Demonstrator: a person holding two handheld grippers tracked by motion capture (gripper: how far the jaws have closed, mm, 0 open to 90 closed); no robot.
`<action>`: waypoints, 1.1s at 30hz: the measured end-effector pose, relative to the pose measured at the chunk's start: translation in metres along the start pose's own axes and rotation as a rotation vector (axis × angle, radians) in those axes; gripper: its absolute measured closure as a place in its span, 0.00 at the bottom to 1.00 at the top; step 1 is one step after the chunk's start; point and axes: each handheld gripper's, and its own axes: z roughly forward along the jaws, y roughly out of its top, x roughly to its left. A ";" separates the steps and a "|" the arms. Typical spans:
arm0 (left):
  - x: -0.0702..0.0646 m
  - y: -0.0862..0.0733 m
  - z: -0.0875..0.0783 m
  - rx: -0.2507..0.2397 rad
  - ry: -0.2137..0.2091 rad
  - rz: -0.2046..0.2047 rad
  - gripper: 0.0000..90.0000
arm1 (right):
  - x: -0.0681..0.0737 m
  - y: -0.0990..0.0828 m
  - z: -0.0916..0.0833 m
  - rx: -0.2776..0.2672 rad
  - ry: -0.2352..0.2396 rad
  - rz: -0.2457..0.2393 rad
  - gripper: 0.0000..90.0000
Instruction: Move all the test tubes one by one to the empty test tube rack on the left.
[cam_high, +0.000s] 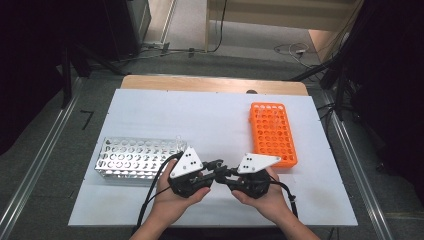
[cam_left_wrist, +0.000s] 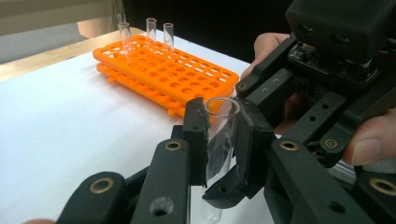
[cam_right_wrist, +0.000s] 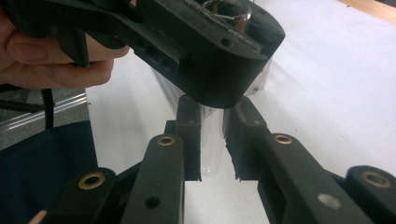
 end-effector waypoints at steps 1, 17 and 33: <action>0.000 0.000 0.000 -0.004 -0.003 -0.005 0.85 | -0.001 0.000 0.000 -0.003 0.002 -0.001 0.81; 0.014 0.010 -0.009 -0.031 0.034 -0.020 0.85 | -0.018 -0.003 -0.019 -0.072 -0.027 0.045 0.30; 0.037 0.020 -0.030 -0.075 0.118 -0.042 0.85 | -0.046 -0.013 -0.042 -0.091 -0.085 0.109 0.00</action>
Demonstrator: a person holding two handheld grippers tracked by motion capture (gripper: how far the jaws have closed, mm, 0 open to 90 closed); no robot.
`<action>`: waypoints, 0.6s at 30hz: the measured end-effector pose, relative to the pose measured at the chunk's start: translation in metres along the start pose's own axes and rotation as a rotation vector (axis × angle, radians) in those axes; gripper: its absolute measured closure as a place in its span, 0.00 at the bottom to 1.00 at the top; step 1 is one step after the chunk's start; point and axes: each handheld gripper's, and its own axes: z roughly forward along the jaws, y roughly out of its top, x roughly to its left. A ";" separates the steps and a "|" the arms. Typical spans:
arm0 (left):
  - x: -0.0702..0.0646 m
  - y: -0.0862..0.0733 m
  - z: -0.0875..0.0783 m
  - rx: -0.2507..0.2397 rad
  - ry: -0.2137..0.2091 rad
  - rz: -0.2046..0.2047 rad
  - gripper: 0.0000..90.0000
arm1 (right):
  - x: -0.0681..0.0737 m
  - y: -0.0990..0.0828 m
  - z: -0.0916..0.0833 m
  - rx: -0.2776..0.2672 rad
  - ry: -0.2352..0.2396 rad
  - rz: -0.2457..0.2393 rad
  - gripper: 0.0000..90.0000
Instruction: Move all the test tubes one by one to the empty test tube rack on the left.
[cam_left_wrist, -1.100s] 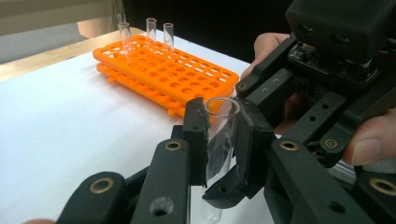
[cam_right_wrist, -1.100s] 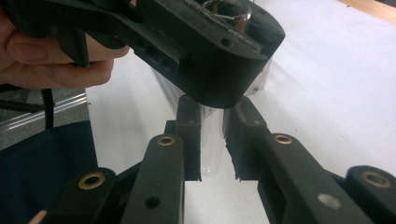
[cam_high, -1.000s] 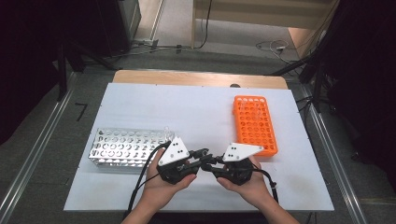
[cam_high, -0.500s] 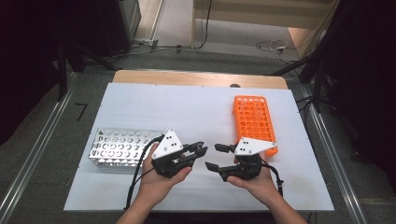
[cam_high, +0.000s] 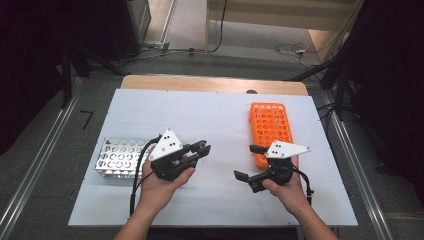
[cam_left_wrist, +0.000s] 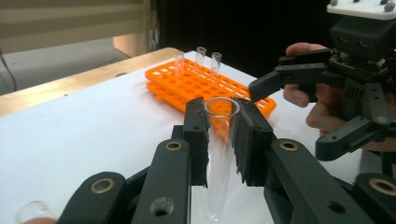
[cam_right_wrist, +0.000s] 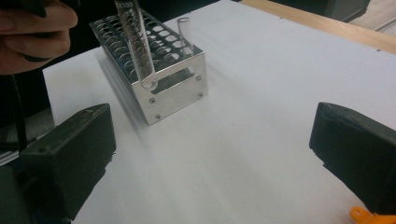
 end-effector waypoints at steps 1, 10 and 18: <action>0.002 0.001 -0.002 -0.002 0.005 0.001 0.85 | -0.002 0.000 -0.002 -0.002 -0.001 0.008 0.00; 0.022 0.009 -0.016 -0.020 0.074 -0.006 0.85 | -0.019 -0.009 -0.023 -0.020 -0.058 0.028 0.00; 0.041 0.010 -0.026 -0.022 0.131 -0.016 0.85 | -0.036 -0.020 -0.049 -0.032 -0.112 0.058 0.00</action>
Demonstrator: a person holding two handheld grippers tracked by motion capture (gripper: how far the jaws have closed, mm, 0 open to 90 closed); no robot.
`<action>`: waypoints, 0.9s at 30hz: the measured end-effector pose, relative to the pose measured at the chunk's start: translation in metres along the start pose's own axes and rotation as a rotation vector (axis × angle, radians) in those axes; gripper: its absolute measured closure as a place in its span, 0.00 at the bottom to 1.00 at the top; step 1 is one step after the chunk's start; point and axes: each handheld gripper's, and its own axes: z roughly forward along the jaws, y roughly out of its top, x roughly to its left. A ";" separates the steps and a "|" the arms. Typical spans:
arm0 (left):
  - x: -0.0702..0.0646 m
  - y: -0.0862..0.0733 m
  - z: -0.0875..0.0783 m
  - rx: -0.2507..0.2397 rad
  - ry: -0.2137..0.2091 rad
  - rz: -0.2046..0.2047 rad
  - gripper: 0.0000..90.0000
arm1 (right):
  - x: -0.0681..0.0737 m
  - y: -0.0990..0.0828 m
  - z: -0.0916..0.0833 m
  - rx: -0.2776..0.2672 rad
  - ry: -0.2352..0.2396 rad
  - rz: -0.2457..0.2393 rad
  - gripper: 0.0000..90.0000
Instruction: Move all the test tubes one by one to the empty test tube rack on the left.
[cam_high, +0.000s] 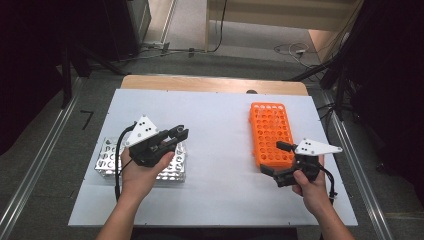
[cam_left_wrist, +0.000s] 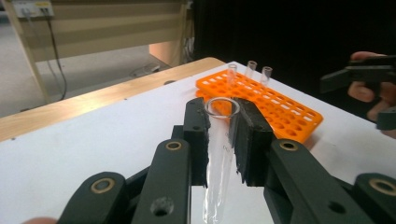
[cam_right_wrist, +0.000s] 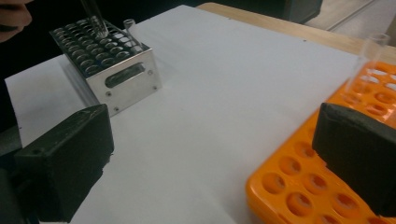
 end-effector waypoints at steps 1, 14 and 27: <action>0.002 0.000 -0.001 0.000 0.007 -0.003 0.85 | -0.003 -0.002 -0.003 0.000 -0.010 0.008 0.00; 0.027 -0.005 0.002 0.009 0.091 -0.024 0.85 | -0.027 -0.021 -0.037 -0.007 -0.085 0.059 0.00; 0.044 -0.022 0.017 0.040 0.134 -0.054 0.85 | -0.038 -0.023 -0.042 -0.019 -0.110 0.073 0.00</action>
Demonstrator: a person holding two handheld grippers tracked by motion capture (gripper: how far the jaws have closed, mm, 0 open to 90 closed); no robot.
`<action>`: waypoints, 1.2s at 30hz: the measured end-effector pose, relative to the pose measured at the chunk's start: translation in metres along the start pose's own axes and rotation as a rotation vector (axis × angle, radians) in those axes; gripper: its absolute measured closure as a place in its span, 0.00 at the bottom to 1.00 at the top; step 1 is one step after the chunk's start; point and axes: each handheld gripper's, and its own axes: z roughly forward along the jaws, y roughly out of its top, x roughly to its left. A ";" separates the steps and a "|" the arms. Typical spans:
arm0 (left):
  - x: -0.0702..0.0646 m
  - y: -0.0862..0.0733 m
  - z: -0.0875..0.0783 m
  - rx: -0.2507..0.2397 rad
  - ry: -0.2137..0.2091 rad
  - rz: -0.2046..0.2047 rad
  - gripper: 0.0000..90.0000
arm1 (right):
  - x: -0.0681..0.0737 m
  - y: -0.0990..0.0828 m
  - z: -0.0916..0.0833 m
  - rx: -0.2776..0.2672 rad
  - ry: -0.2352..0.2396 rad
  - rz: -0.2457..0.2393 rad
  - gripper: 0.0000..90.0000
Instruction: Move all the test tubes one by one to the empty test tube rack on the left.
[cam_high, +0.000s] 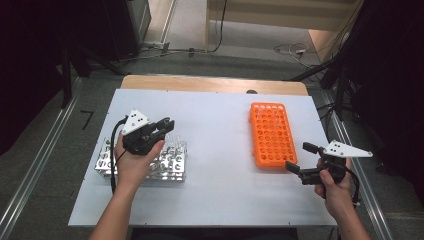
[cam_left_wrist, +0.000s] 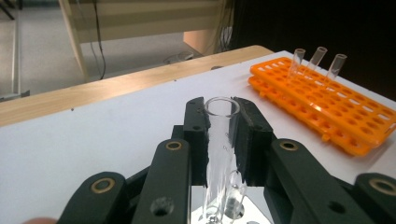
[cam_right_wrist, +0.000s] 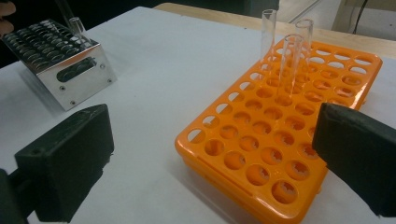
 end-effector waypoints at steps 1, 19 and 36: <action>0.001 -0.001 0.000 0.003 0.003 0.000 0.85 | 0.000 0.000 0.000 0.001 -0.001 -0.001 0.00; 0.000 -0.016 0.009 0.048 -0.006 -0.015 0.85 | 0.000 -0.001 -0.001 0.001 -0.006 -0.003 0.00; -0.007 -0.026 0.013 0.125 0.016 -0.006 0.82 | 0.000 -0.001 -0.001 0.000 -0.005 -0.005 0.00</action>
